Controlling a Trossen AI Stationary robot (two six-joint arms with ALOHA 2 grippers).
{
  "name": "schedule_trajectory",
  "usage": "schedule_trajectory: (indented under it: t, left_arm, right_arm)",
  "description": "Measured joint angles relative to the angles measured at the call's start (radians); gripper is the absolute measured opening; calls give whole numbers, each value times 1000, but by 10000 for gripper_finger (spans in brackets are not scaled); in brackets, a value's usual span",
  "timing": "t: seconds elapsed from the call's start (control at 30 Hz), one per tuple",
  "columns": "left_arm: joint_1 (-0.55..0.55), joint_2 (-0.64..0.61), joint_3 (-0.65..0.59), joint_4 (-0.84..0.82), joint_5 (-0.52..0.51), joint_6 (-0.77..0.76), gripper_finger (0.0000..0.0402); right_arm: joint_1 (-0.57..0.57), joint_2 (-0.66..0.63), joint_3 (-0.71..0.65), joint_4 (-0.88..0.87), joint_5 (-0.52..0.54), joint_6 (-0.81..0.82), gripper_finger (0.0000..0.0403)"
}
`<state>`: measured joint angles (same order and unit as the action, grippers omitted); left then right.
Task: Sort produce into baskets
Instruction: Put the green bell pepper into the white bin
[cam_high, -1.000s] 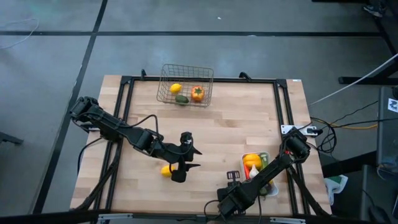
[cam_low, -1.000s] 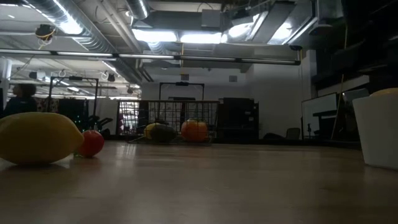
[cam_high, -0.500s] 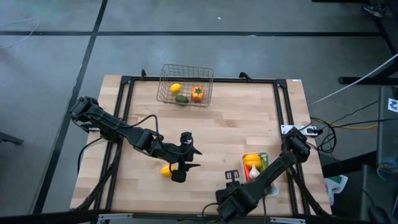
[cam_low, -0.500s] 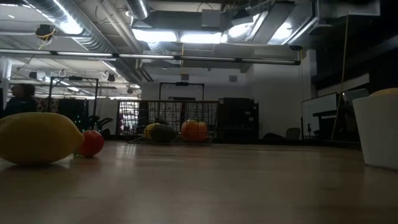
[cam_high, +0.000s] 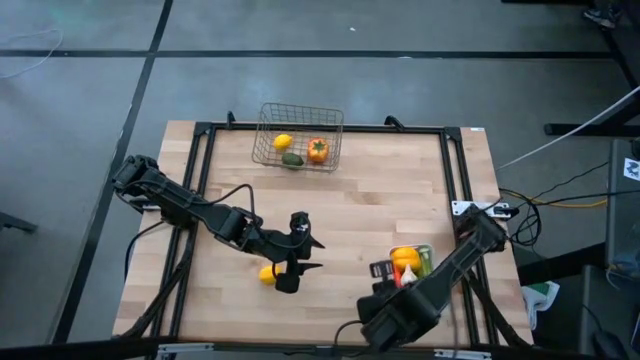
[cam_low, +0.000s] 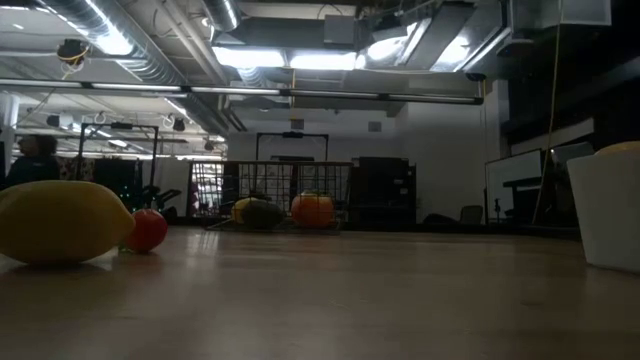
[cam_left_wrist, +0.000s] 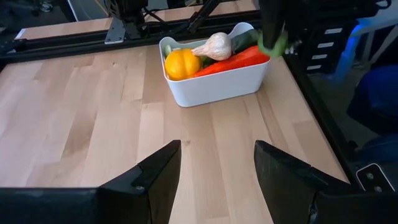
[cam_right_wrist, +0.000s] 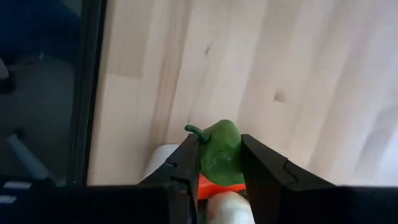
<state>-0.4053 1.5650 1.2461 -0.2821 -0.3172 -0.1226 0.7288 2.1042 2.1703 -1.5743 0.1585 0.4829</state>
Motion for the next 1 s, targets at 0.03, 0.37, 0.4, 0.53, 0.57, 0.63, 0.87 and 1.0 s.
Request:
schedule_trajectory:
  t: [0.03,0.37,0.4,0.53,0.57,0.63,0.87,1.0]
  left_arm:
    - [0,0,0,0,0,0,200]
    - [17,0,0,1,0,-6,200]
    - [20,0,0,1,0,-6,200]
    - [29,0,0,1,0,-7,200]
    - [31,0,0,1,0,-7,200]
    - [34,0,0,1,0,-6,200]
    - [34,0,0,1,0,-7,200]
    - [34,0,0,1,0,-8,200]
  right_arm:
    - [0,-23,-10,6,19,-1,92]
    - [5,-368,-362,7,129,171,92]
    - [5,-404,-416,12,129,203,92]
    - [5,-529,-622,73,89,318,92]
    - [5,-555,-663,101,75,333,92]
    - [5,-602,-736,156,59,353,92]
    - [13,-665,-924,229,-26,396,92]
    - [48,-665,-1008,292,-62,403,92]
